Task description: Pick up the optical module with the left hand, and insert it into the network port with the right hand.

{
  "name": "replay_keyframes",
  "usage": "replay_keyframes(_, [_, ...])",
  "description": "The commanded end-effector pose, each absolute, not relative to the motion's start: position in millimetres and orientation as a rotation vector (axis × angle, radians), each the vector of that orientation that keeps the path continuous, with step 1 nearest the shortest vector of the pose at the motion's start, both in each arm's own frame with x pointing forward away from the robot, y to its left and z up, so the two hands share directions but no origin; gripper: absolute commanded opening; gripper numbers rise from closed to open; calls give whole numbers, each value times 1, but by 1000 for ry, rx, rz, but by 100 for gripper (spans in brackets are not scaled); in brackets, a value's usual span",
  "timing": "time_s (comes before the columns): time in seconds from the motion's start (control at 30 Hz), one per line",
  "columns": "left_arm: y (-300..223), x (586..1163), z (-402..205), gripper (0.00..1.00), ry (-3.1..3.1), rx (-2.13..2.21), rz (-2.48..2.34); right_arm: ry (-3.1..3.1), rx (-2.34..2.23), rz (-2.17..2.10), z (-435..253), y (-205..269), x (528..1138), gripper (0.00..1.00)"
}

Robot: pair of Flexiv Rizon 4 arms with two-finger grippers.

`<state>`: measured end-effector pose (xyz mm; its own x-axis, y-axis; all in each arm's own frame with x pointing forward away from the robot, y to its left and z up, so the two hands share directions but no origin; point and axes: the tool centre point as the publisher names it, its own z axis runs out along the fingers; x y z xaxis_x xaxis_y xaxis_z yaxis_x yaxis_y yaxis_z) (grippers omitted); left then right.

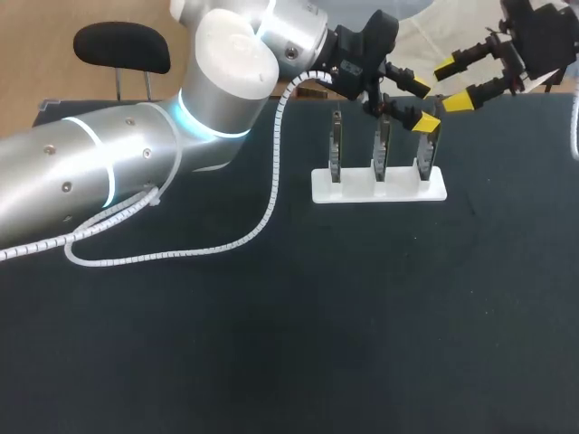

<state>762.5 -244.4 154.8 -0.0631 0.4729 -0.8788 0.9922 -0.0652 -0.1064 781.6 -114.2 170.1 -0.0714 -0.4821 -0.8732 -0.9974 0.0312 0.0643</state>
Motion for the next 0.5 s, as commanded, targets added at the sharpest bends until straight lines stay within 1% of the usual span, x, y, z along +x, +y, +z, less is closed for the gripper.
replay_keyframes(0.03, [-245,764,155,100,1590,1597,-1072,1631,-1503,972,173,-124,779,100])
replay_keyframes(0.5, [-245,764,155,100,1590,1597,-1072,1626,-1449,999,180,-140,776,100])
